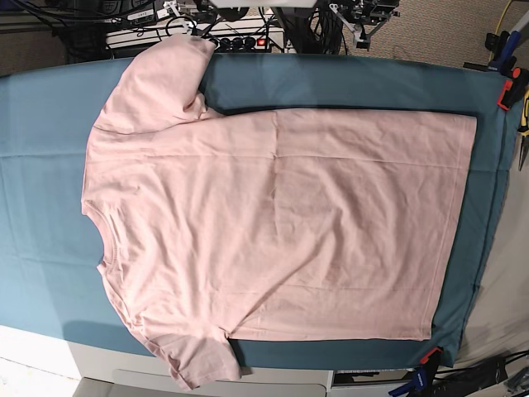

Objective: Fold the T-shirt properly

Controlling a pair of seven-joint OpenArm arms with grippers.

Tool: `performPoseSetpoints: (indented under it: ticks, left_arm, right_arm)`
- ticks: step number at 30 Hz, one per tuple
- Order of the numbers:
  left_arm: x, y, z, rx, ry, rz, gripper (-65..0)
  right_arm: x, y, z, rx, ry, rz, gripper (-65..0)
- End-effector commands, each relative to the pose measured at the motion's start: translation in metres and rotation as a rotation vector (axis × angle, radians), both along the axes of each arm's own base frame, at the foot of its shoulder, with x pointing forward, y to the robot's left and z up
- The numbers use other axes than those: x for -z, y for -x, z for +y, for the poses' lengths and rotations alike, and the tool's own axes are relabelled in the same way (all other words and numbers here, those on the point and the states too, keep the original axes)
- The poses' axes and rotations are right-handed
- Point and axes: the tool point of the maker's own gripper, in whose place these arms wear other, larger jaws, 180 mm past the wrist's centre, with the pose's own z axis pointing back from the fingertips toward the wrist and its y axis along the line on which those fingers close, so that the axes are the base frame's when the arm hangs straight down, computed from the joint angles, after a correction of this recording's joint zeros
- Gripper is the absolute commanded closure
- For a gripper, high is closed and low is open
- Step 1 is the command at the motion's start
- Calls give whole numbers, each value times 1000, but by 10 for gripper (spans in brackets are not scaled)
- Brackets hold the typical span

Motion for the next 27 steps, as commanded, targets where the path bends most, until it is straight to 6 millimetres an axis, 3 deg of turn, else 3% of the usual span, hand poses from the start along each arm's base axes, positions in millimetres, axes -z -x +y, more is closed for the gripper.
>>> performPoseSetpoints:
  ticks: [1,27]
  left_arm:
    - [0,-2,3,-2,-6,-8,-37]
    - [0,-3,3,-2,-6,-13,-37]
  right_arm:
    - [-1,0,-6,1,20,-9,0]
    - [-1,0,-8,3,30,-6,0]
